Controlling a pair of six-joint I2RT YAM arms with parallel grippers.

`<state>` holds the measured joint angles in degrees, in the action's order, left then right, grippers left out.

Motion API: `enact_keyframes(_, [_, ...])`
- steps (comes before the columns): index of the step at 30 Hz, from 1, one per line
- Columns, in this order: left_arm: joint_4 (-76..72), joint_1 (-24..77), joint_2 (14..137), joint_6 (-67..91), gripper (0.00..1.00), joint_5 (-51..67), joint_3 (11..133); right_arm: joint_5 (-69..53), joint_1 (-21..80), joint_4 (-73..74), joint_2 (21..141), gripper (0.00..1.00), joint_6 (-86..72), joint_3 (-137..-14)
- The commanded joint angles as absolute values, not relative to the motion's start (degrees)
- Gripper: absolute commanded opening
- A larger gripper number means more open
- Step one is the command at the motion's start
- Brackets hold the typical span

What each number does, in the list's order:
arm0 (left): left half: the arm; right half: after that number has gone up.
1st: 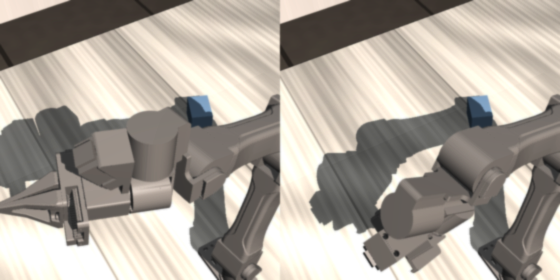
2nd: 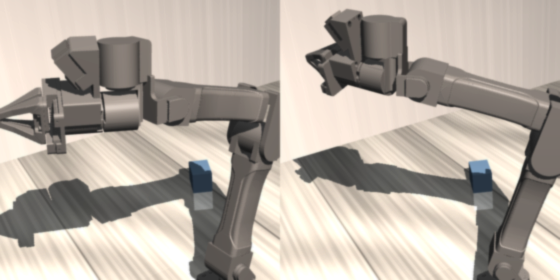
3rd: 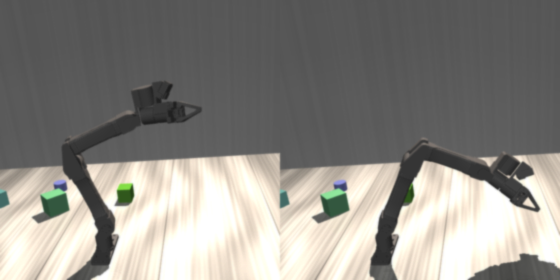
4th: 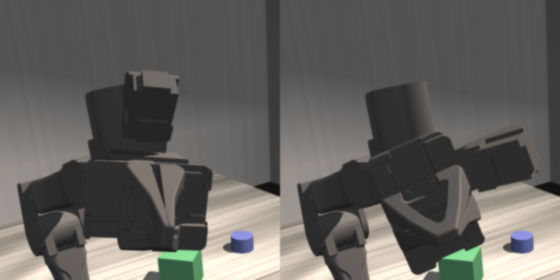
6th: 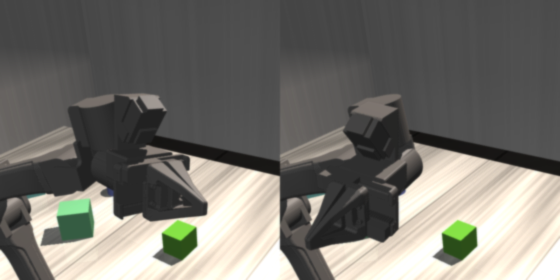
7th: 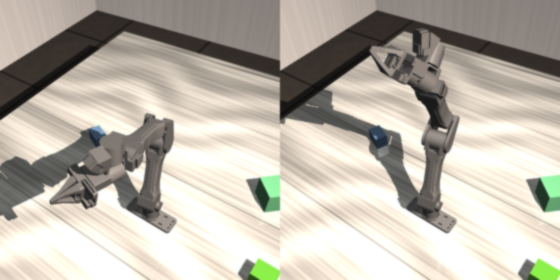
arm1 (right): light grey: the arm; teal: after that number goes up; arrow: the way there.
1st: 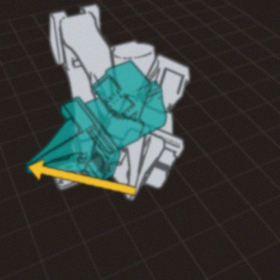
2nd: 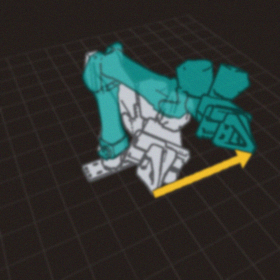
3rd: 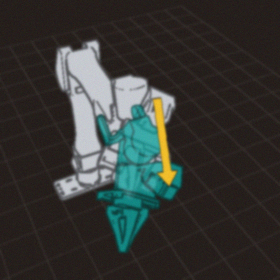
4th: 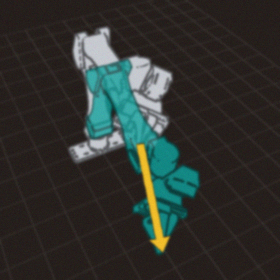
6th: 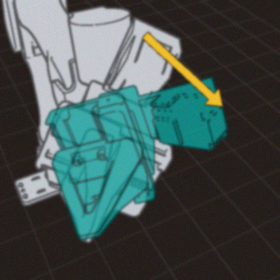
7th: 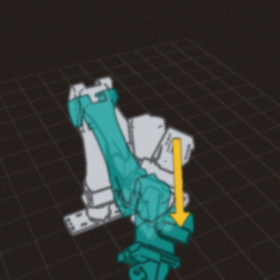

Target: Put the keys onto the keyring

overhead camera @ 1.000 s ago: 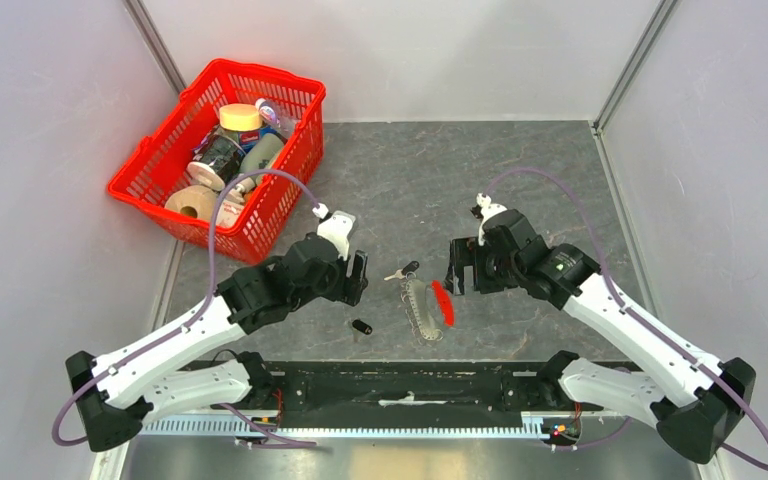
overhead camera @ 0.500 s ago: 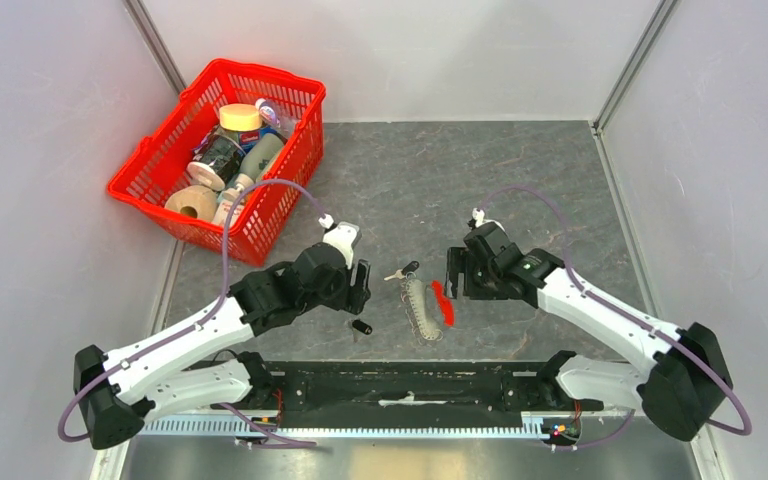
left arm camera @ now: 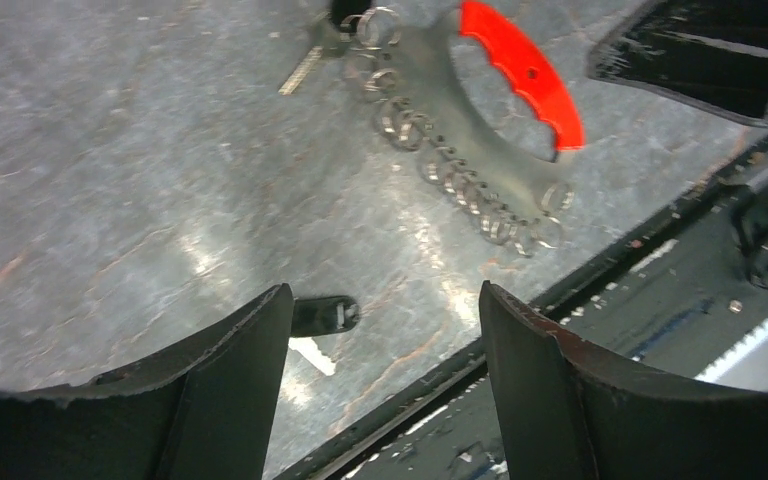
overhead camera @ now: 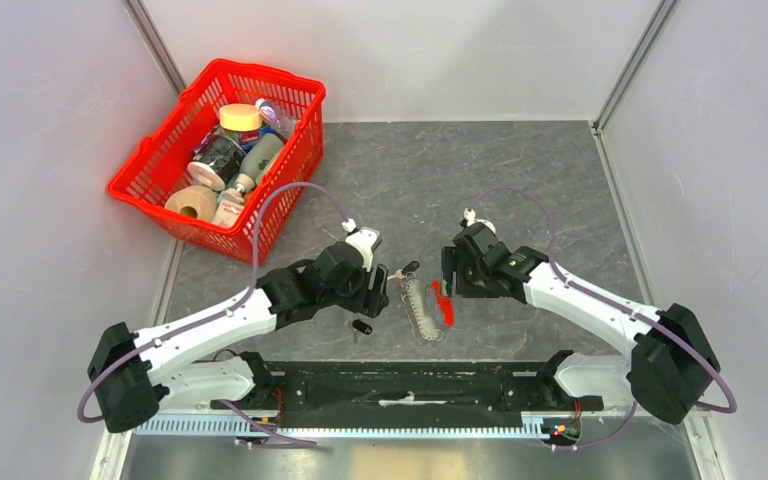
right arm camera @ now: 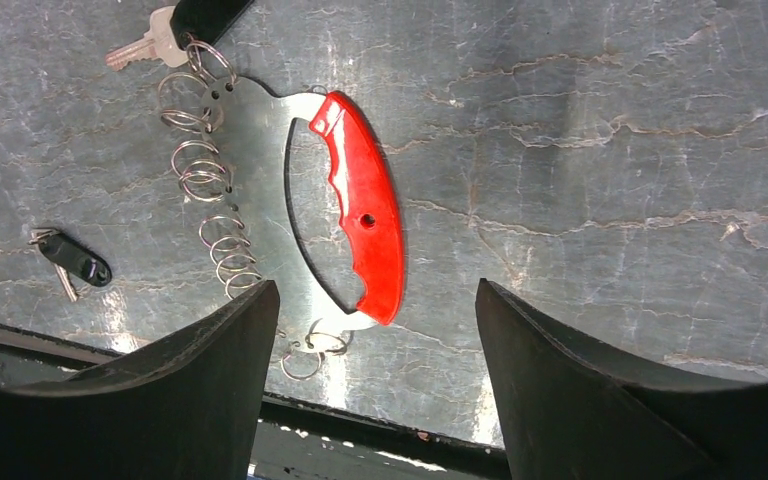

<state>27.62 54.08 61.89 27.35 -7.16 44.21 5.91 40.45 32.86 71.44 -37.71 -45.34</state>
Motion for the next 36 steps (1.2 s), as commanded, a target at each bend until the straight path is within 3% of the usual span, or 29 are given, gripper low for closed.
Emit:
enact_keyframes(1, [18.3, 54.4, 63.7, 28.3, 0.74, 0.5, 43.1, 7.7, 41.2, 33.1, 69.3, 0.79, -37.9, -45.6])
enact_keyframes(15, [13.8, 56.1, 69.0, 29.2, 0.72, 5.7, 43.8, 0.3, 46.1, 34.9, 65.5, 0.7, -41.2, -40.8])
enact_keyframes(26, [13.2, 56.2, 68.3, 29.5, 0.72, 6.6, 43.1, -3.3, 48.1, 31.7, 64.9, 0.56, -44.7, -36.6])
enact_keyframes(36, [12.6, 56.2, 68.2, 29.8, 0.72, 7.4, 43.0, -2.6, 48.4, 28.6, 66.1, 0.53, -46.9, -36.0])
